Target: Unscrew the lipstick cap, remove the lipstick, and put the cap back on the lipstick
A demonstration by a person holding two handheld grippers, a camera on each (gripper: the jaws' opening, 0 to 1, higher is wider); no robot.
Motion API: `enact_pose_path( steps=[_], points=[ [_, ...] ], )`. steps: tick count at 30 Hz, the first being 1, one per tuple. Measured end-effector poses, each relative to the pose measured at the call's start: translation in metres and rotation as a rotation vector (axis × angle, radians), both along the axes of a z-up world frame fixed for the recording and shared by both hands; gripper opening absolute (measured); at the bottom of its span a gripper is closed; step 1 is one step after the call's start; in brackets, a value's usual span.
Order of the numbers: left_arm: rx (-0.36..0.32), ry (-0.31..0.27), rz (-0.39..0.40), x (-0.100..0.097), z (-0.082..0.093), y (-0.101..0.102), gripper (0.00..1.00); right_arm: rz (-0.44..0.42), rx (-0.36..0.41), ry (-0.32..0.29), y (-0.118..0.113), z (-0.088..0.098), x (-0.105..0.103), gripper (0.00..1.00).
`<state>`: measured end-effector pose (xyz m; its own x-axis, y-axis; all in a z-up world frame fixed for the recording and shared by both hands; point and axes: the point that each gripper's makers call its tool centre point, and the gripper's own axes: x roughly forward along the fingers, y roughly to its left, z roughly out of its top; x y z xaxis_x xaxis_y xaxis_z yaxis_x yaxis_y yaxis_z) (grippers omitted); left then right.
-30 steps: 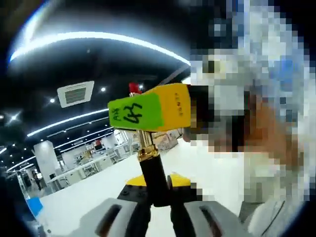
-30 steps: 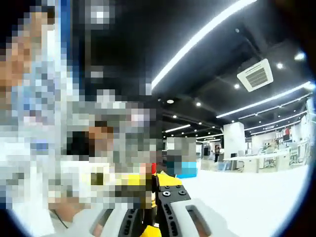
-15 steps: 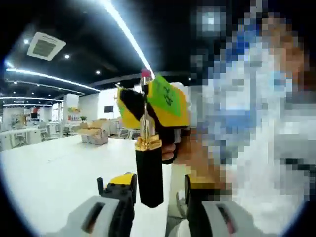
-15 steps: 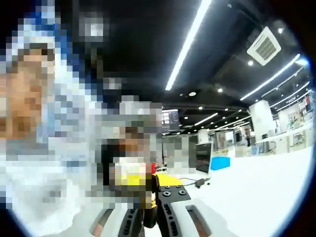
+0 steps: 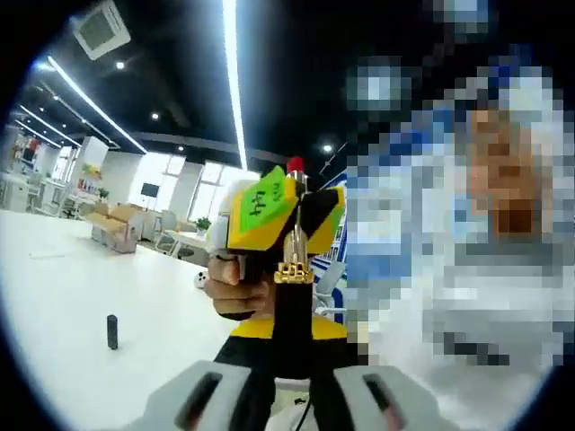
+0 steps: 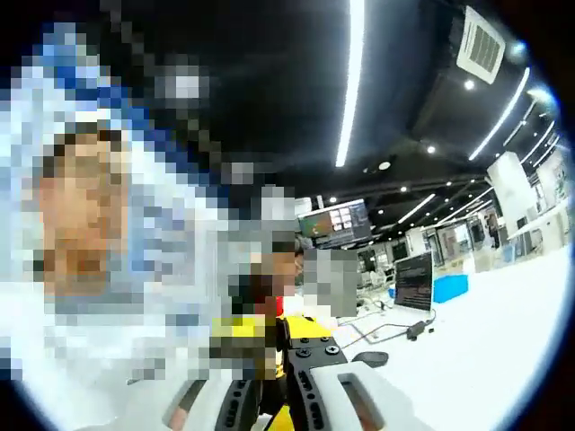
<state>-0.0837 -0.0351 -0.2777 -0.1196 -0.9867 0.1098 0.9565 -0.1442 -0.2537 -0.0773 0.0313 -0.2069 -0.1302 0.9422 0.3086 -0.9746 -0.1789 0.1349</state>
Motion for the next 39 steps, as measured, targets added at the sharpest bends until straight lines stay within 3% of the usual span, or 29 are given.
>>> enact_pose_path(
  steps=[4, 11, 20, 24, 31, 37, 39],
  points=[
    [-0.017, 0.023, -0.012, -0.002, 0.004, 0.001, 0.12, 0.001, 0.011, 0.012, 0.000, 0.001, -0.001, 0.06],
    [0.004, -0.041, 0.144, 0.023, 0.003, 0.005, 0.12, -0.100, 0.003, 0.020, -0.001, 0.000, 0.018, 0.06],
    [0.161, -0.282, 0.435, 0.061, -0.012, 0.010, 0.12, -0.254, -0.051, -0.020, 0.000, -0.009, 0.042, 0.06],
    [0.213, -0.383, 0.587, 0.079, -0.015, 0.016, 0.12, -0.352, -0.072, -0.071, 0.003, -0.012, 0.052, 0.06],
    [0.237, -0.504, 0.825, 0.100, -0.010, 0.028, 0.12, -0.479, -0.071, -0.139, 0.004, -0.009, 0.061, 0.06],
    [0.268, -0.596, 0.956, 0.109, -0.006, 0.040, 0.12, -0.560, -0.051, -0.178, 0.008, -0.008, 0.066, 0.06],
    [0.272, -0.601, 0.956, 0.108, -0.007, 0.039, 0.13, -0.571, -0.048, -0.183, 0.009, -0.007, 0.066, 0.06]
  ],
)
